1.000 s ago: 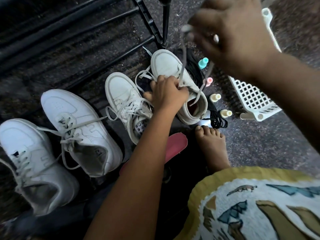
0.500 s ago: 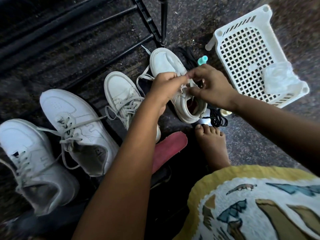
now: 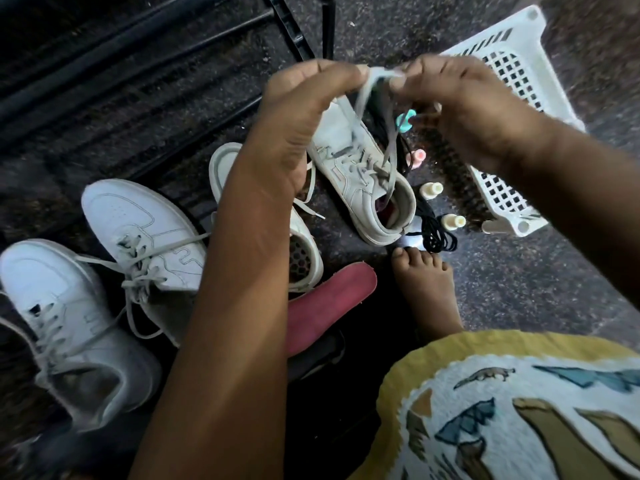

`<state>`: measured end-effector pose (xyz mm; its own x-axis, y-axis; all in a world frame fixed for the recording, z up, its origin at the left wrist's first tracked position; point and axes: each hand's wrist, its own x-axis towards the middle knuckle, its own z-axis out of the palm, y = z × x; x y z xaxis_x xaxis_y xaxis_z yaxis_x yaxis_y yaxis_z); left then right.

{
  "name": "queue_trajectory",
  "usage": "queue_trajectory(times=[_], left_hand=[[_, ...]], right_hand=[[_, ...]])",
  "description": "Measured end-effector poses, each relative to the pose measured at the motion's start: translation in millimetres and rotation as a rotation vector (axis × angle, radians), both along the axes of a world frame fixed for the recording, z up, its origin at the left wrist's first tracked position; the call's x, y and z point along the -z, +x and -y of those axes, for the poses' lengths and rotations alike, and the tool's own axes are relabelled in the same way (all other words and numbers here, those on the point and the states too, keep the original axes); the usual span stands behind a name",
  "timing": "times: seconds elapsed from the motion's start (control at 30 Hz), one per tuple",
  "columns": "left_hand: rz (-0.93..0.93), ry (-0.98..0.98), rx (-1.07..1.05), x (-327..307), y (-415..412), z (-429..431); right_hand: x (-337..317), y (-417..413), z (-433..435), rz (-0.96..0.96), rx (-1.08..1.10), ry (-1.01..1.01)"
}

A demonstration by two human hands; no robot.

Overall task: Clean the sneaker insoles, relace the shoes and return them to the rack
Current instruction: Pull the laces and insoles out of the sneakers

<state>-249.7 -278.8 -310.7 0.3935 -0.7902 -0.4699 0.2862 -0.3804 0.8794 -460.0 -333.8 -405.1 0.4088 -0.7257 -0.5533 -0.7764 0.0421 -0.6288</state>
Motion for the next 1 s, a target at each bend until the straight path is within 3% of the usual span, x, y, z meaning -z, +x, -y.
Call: queue_trajectory(times=[0.07,0.1,0.17,0.27,0.37,0.47,0.63,0.77,0.9,0.93,1.0], left_hand=[[-0.009,0.001,-0.048,0,0,-1],[-0.025,-0.009,-0.071,0,-1,-2],[-0.036,-0.057,-0.141,-1,-7,-6],[0.088,-0.122,-0.275,9,-17,-12],[0.332,-0.002,-0.478,28,-34,-18],[0.439,0.114,-0.567,45,-63,-26],[0.705,0.269,-0.151,83,-98,-45],[0.925,0.243,0.082,93,-101,-40],[0.954,0.272,0.126,98,-103,-31],[0.937,0.278,0.107,100,-104,-29],[0.912,0.283,0.062,102,-105,-30]], right_hand=[[52,-47,-53,-0.385,-0.123,-0.066],[71,-60,-66,-0.436,-0.178,-0.03],[75,-61,-65,-0.49,-0.283,-0.095],[75,-48,-87,-0.576,-0.39,-0.381],[78,-49,-101,-0.599,-0.472,-0.44],[84,-50,-97,-0.578,-0.465,-0.527],[88,-54,-104,-0.575,-0.531,-0.679],[88,-51,-101,-0.586,-0.531,-0.72],[71,-45,-102,-0.593,-0.573,-0.561],[63,-38,-92,-0.562,-0.534,-0.639],[34,-7,-40,-0.327,-0.548,-0.73]])
